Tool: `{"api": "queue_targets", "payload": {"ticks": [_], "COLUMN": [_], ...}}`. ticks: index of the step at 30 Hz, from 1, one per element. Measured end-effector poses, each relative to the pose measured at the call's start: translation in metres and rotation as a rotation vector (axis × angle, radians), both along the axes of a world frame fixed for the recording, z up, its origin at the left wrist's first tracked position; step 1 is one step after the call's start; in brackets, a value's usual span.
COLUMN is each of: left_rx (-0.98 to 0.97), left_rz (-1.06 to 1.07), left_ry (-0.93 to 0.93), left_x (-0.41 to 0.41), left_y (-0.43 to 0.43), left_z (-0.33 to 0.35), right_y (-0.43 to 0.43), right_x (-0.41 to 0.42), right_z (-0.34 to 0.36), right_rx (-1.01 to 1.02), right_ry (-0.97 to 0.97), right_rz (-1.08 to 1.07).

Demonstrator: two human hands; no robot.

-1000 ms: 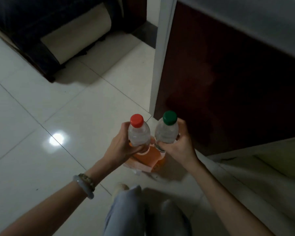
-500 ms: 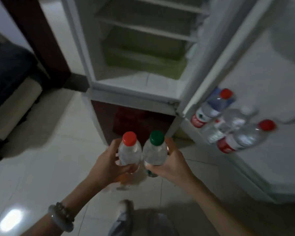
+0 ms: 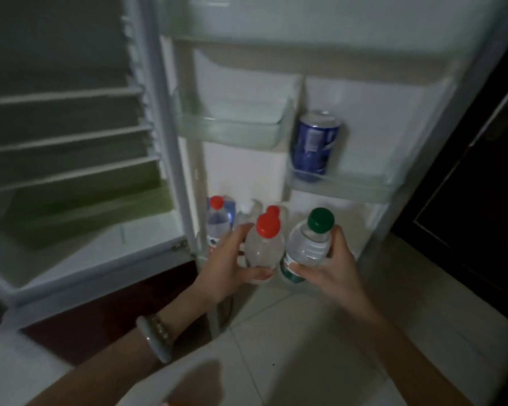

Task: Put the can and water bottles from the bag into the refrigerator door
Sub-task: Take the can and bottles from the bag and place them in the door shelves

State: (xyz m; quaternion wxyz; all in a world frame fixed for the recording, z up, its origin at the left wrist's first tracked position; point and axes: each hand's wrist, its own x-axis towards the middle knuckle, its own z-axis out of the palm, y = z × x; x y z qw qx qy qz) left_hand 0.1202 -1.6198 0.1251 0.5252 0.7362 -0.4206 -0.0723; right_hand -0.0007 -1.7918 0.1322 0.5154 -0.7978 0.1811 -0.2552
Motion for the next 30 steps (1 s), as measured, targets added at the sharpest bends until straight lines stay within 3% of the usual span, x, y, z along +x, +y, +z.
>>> {"api": "queue_targets", "payload": {"ticks": [8, 13, 16, 30], "left_rx": [-0.053, 0.197, 0.284, 0.276], "left_rz": [0.083, 0.224, 0.285, 0.341], "left_ry": [0.105, 0.087, 0.064, 0.107], "left_x": [-0.009, -0.007, -0.007, -0.007], "left_y": [-0.106, -0.143, -0.155, -0.169], "left_z": [-0.021, -0.045, -0.057, -0.082], "right_y": [-0.075, -0.1, -0.103, -0.115], "right_x": [0.0, 0.014, 0.022, 0.035], "right_z": [-0.031, -0.068, -0.086, -0.109], "right_rx": [-0.085, -0.014, -0.001, -0.108], "right_ry": [-0.005, 0.092, 0.122, 0.104], "right_rz": [-0.175, -0.194, -0.198, -0.211]}}
